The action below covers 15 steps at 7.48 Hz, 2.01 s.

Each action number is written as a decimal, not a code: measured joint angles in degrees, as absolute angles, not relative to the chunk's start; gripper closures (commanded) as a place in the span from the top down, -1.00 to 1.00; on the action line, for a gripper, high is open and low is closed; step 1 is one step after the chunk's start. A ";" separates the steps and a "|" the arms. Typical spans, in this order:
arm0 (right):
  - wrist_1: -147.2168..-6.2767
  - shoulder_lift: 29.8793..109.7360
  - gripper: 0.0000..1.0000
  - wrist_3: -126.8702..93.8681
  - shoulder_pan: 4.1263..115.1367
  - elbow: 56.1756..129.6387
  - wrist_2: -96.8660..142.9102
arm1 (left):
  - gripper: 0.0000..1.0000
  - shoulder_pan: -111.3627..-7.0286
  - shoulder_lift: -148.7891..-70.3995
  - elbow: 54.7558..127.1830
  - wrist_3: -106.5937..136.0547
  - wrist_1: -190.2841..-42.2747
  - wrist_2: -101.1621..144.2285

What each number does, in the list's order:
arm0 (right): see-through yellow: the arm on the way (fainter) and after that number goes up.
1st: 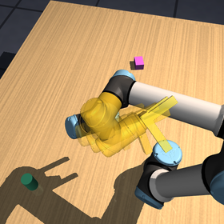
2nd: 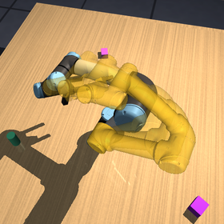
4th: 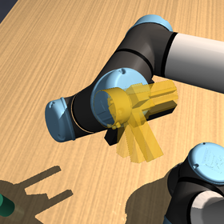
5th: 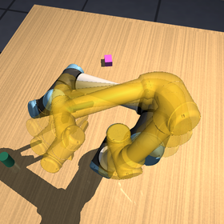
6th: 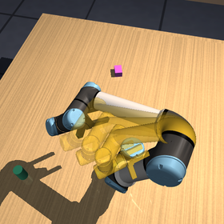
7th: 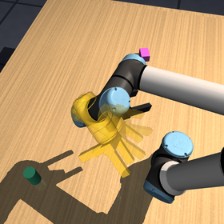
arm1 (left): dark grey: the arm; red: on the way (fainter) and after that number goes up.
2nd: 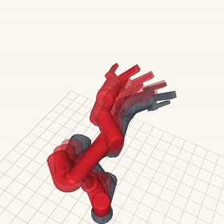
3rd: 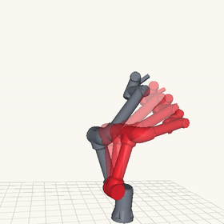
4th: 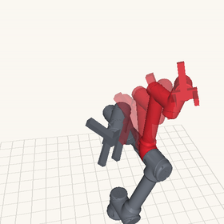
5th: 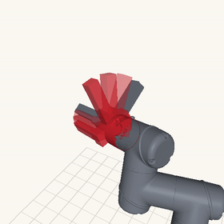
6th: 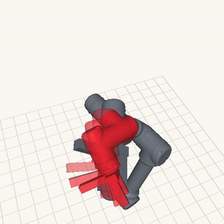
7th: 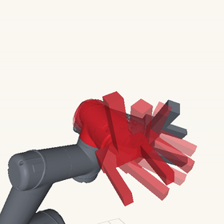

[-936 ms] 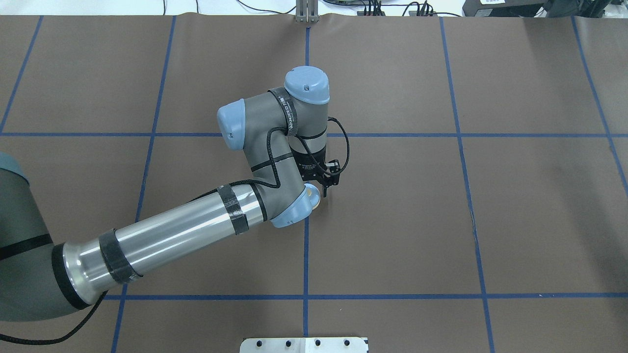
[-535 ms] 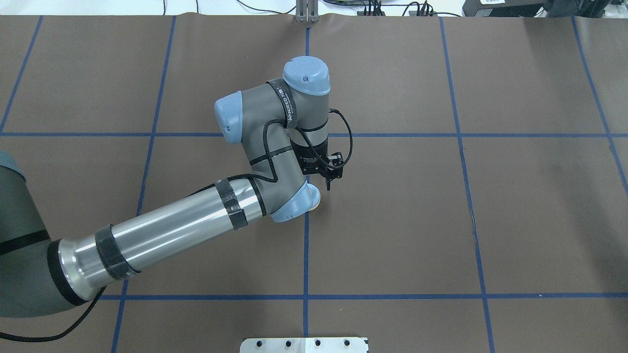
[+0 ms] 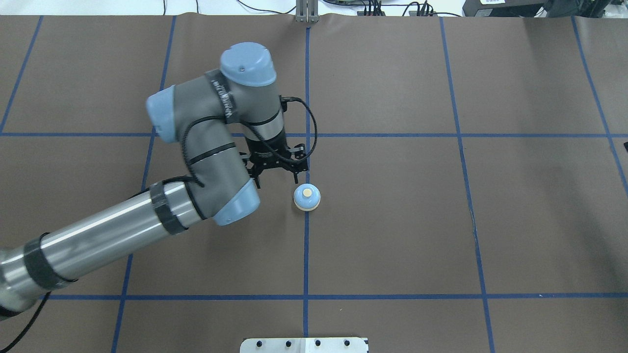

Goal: Place and press bell with both arms
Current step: 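Open the left gripper and withdraw it while the right arm approaches, then move the right gripper above the bell's white button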

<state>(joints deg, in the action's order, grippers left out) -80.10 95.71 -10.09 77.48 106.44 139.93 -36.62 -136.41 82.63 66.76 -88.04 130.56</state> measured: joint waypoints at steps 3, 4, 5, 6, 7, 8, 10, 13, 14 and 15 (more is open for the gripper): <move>-74.84 91.71 0.86 -31.90 65.40 109.85 138.42 | 0.77 -39.77 -117.02 101.29 57.91 -87.85 130.66; -74.23 88.48 0.38 -42.28 59.86 111.16 134.97 | 0.77 -41.62 -110.72 106.18 54.00 -87.83 130.66; -74.15 84.82 -0.68 -52.39 53.51 112.08 130.06 | 0.78 -43.64 -105.46 109.76 50.99 -87.92 130.64; -74.67 80.83 -1.00 -60.93 46.31 112.43 124.03 | 0.79 -45.71 -101.47 111.91 48.47 -88.01 130.60; -77.08 75.70 -1.00 -67.00 39.12 111.78 117.75 | 0.84 -48.02 -97.66 113.38 44.24 -88.02 130.57; -81.52 68.96 -1.00 -70.41 33.77 109.61 113.36 | 0.85 -50.88 -94.14 114.29 38.94 -88.03 130.60; -87.05 56.65 -1.00 -75.72 28.18 102.17 108.40 | 0.85 -55.68 -89.88 114.84 31.29 -88.03 130.60; -87.97 47.46 -1.00 -78.77 26.45 93.30 106.36 | 0.91 -57.31 -88.84 114.85 29.50 -87.98 130.47; -87.93 46.23 -1.00 -78.93 26.41 91.84 106.29 | 0.92 -57.35 -88.80 114.86 29.46 -87.98 130.44; -87.89 45.58 -1.00 -79.03 26.39 90.95 106.25 | 0.93 -57.37 -88.78 114.87 29.45 -87.98 130.43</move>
<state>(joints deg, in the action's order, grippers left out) -87.89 45.58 -79.03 26.39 90.95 106.25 -57.37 -88.78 114.87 29.45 -87.98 130.43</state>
